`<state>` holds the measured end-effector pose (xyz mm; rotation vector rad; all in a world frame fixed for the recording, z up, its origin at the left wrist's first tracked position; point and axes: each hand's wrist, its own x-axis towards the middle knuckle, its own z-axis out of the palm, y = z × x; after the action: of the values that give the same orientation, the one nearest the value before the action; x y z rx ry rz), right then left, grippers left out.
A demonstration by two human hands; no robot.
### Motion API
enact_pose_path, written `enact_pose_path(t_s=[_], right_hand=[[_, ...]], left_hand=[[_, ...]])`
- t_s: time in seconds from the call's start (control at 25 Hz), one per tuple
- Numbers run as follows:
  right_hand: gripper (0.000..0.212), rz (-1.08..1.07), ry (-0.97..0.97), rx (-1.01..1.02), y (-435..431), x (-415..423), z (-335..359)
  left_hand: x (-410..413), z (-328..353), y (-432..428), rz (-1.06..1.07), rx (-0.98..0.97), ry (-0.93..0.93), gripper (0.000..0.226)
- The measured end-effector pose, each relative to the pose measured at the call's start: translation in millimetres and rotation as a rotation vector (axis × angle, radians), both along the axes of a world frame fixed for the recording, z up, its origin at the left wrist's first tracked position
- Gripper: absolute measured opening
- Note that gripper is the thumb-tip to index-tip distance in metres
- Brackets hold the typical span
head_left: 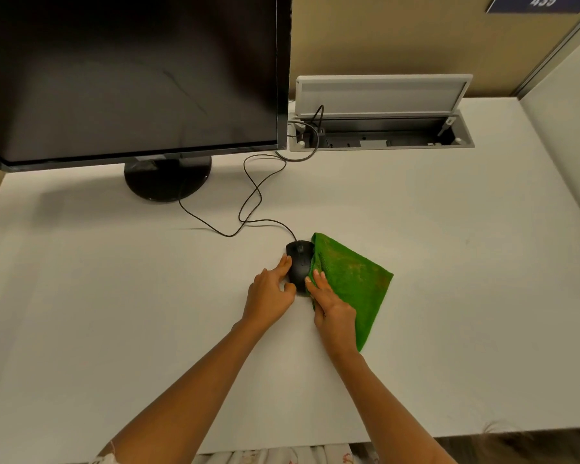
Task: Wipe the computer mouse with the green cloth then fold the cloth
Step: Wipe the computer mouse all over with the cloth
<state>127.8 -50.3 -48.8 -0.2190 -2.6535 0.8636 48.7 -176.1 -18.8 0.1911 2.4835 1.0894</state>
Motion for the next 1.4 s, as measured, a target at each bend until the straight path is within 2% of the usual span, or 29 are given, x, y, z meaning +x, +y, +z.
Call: enact_pose_path(t_s=[0.16, 0.24, 0.32, 0.36, 0.48, 0.56, 0.68, 0.76, 1.12, 1.28, 1.32, 1.4], right_hand=[[0.044, -0.064, -0.033, -0.089, 4, -2, 7], [0.038, -0.164, -0.100, -0.324, 11, -5, 10], [0.038, -0.256, -0.154, -0.584, 25, -11, 13], [0.038, -0.272, -0.142, -0.632, 34, -17, 16], [0.038, -0.192, -0.088, -0.581, 51, -44, 31], [0.035, -0.041, -0.091, -0.477, 50, -66, 42], [0.028, 0.303, -0.277, -0.208, 34, -84, 39], [0.033, 0.406, -0.372, -0.106, 24, -85, 28], [0.030, 0.291, -0.376, -0.098, 18, -108, 14], [0.041, 0.136, -0.333, -0.054, 32, -99, 10], [0.040, 0.102, -0.310, -0.092, 37, -97, 10], [0.034, 0.008, -0.248, -0.296, 49, -92, 15]], left_hand=[[3, -2, 4, 0.002, -0.035, 0.001, 0.063], [13, -2, 4, -0.030, -0.071, 0.038, 0.068], [30, -3, 5, -0.102, -0.111, 0.150, 0.073], [40, -4, 5, -0.146, -0.138, 0.217, 0.073], [62, -12, 9, -0.264, -0.237, 0.355, 0.072], [65, -15, 11, -0.286, -0.283, 0.378, 0.071], [62, -14, 11, -0.306, -0.321, 0.396, 0.068], [59, -13, 10, -0.324, -0.345, 0.420, 0.064], [56, -9, 6, -0.383, -0.425, 0.451, 0.066], [57, -5, 8, -0.395, -0.485, 0.453, 0.068], [58, -5, 8, -0.398, -0.496, 0.447, 0.069], [58, -8, 8, -0.411, -0.507, 0.410, 0.071]])
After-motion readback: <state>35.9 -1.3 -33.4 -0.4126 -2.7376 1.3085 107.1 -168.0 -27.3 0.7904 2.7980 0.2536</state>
